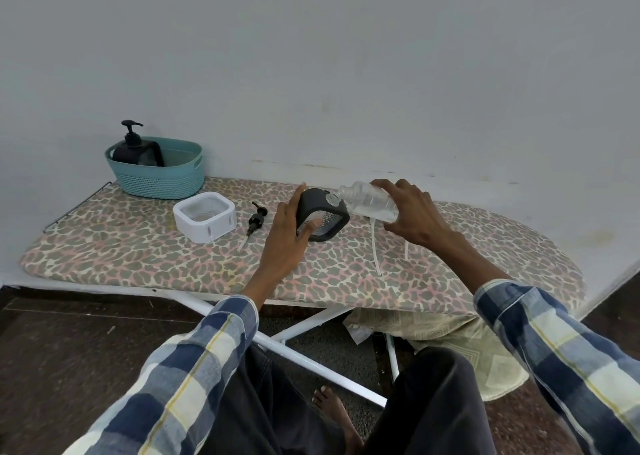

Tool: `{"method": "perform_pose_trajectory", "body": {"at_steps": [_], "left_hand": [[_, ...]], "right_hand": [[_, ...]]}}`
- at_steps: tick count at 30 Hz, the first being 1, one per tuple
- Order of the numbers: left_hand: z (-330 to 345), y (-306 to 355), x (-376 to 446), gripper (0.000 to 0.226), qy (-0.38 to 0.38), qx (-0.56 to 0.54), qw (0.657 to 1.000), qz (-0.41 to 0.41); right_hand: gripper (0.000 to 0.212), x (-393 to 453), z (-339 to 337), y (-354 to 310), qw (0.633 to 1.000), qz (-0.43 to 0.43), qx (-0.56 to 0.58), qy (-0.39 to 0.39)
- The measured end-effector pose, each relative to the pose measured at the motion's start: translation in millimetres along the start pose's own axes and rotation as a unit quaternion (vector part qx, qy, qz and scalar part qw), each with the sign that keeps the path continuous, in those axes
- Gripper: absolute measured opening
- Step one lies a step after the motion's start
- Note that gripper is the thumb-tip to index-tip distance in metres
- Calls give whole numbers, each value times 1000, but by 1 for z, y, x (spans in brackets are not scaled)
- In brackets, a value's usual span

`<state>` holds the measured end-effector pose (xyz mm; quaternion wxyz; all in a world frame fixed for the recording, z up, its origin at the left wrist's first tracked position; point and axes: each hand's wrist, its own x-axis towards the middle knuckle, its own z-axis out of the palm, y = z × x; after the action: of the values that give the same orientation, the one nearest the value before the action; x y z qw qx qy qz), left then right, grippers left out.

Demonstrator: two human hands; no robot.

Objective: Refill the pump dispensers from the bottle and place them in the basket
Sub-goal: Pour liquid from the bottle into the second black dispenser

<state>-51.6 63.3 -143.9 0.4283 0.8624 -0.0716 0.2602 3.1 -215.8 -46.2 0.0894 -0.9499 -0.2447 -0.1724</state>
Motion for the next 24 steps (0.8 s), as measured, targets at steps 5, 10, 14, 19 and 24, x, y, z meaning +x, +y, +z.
{"method": "perform_pose_trajectory", "body": {"at_steps": [5, 10, 14, 19, 24], "left_hand": [[0, 0, 0, 72, 1, 2, 1000, -2], [0, 2, 0, 73, 2, 6, 1000, -9], [-1, 2, 0, 72, -1, 2, 1000, -7], [-1, 3, 0, 73, -2, 1, 1000, -10], [-2, 4, -1, 73, -2, -4, 1000, -9]], "right_hand": [[86, 1, -4, -2, 1000, -1, -10, -2], [85, 1, -8, -2, 1000, 1, -16, -6], [84, 1, -9, -1, 1000, 5, -13, -10], [85, 1, -9, -2, 1000, 7, -16, -14], [86, 2, -12, -2, 999, 3, -31, -10]]}}
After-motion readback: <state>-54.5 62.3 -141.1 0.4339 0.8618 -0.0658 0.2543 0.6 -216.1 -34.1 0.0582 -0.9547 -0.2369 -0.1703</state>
